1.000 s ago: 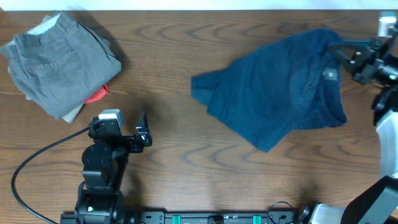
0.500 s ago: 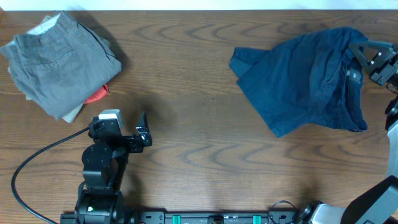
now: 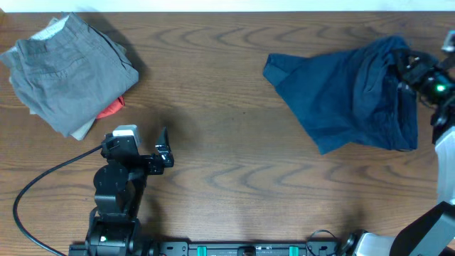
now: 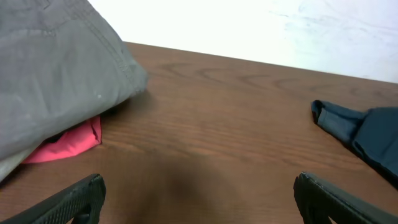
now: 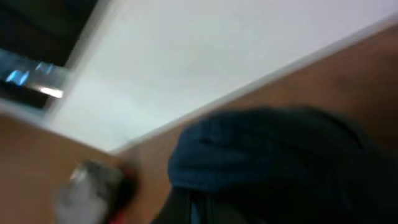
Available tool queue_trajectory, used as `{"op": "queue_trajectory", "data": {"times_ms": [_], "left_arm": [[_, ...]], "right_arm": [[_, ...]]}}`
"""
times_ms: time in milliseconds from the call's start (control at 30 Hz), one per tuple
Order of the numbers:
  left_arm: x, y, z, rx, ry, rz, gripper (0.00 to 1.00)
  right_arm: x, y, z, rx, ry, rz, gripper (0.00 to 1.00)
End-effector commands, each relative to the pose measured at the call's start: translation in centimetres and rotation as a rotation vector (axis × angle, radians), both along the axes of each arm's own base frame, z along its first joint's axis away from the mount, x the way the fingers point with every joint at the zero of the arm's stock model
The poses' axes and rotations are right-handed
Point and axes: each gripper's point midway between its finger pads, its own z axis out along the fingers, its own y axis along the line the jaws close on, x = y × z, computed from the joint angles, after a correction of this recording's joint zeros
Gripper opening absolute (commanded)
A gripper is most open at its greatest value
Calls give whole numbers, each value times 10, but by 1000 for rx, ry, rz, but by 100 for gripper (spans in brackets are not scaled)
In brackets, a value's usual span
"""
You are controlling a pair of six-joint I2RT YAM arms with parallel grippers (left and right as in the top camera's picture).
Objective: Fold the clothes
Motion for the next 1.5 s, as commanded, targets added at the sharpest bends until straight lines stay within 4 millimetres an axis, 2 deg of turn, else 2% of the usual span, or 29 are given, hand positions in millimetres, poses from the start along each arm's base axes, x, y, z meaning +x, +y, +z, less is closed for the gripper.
{"op": "queue_trajectory", "data": {"times_ms": [0,100,167,267,367,400,433,500,533,567,633,700,800,867,1000,1133,1167,1200,1267,1367,1467], "left_arm": [[1,1,11,-11,-24,6,98],[1,1,11,-11,-23,6,98],[1,1,11,-11,-23,6,98],[1,1,10,-11,-22,6,98],[2,1,7,-10,-10,6,98],[3,1,6,-10,-5,6,98],[3,1,5,-10,0,6,98],[4,1,3,-9,9,6,98],[4,1,1,-8,14,6,98],[4,1,1,-8,17,6,97],[5,1,-2,-8,26,7,98],[5,1,-3,-7,30,7,98],[5,1,-3,-7,30,7,98],[5,1,-3,-7,30,7,98],[6,1,-3,-7,30,7,98],[6,1,-3,-7,30,7,98],[5,1,-3,-7,31,7,98],[6,1,-3,-7,30,7,98],[6,1,-3,-7,30,7,98],[5,1,-3,-7,31,7,98],[6,1,-3,-7,30,7,98]], "right_arm": [[5,-23,-18,-320,35,-92,1],[-8,-46,-27,-491,171,-149,1],[-17,-70,-18,-624,254,-220,1],[-26,-98,24,-793,289,-313,1],[-24,-102,73,-876,214,-340,1],[-21,-97,88,-899,171,-322,1],[-16,-83,104,-930,102,-256,1],[-8,-33,126,-987,-72,-25,1],[-8,-2,135,-1005,-166,105,1],[-9,20,139,-1012,-223,186,1],[-14,76,143,-1008,-343,372,1],[-24,126,137,-1002,-431,545,1],[-45,189,110,-1005,-471,791,1],[-59,218,86,-995,-436,927,1],[-90,258,36,-940,-330,1183,1],[-109,269,-8,-927,-160,1335,1],[-109,269,-16,-932,-128,1351,6],[-109,269,-23,-935,-101,1363,20],[-106,268,-33,-934,-55,1365,30],[-86,255,-41,-990,24,1262,49],[-42,220,-42,-1060,170,952,53]]}}
